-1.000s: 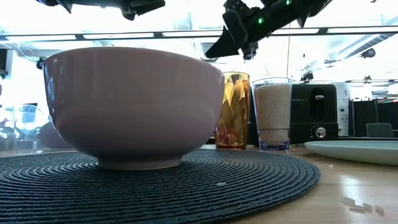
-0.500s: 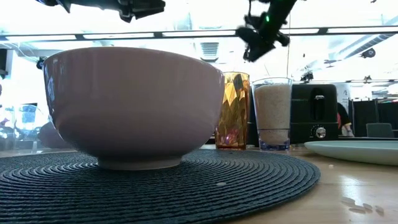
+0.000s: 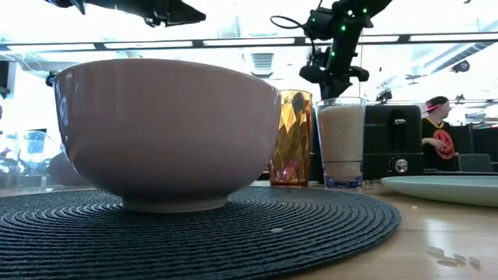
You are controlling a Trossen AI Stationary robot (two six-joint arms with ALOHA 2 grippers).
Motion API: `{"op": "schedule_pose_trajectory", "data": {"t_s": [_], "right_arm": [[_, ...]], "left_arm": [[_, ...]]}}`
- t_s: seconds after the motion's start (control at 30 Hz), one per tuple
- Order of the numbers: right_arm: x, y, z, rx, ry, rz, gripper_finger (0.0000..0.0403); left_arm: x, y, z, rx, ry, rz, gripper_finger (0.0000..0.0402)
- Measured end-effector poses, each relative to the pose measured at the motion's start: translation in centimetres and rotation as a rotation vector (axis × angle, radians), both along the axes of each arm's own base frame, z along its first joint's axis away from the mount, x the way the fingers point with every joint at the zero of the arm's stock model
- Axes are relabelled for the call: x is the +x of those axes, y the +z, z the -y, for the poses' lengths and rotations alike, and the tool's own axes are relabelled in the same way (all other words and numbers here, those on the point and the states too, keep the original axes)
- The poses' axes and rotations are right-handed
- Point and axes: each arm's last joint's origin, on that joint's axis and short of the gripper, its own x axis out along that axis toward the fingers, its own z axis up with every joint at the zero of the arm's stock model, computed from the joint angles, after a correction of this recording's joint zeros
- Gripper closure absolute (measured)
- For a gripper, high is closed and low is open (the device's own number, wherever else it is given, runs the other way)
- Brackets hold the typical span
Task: Arrange a breakfast setting
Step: Put the toasted bread on the blue plate
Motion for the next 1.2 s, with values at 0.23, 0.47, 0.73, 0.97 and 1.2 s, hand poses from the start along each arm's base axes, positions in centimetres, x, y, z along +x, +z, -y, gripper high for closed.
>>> {"op": "schedule_pose_trajectory", "data": {"t_s": [0.23,0.47,0.73,0.97,1.2], "right_arm": [[-0.2,1.8,-0.2,0.000,-0.041,0.076,0.0323],[0.1,1.8,0.0,0.028,-0.073,0.086,0.0328],[0.3,1.4,0.2,0.048,-0.121,0.116,0.0382],[0.0,1.1,-0.1,0.089,-0.172,0.108,0.0310],[0.4,0.2,0.3,0.102,-0.181,0.096,0.0246]], "left_arm": [[-0.2,0.0,-0.3,0.053,0.118,-0.030,0.0212],[-0.4,0.0,-0.6,0.126,0.234,-0.082,0.0212],[-0.5,-0.7,-0.7,0.109,0.272,-0.134,0.0212],[-0.6,-1.6,-0.9,0.132,0.315,-0.149,0.0212],[-0.7,-1.6,-0.9,0.132,0.320,-0.150,0.0212]]}}
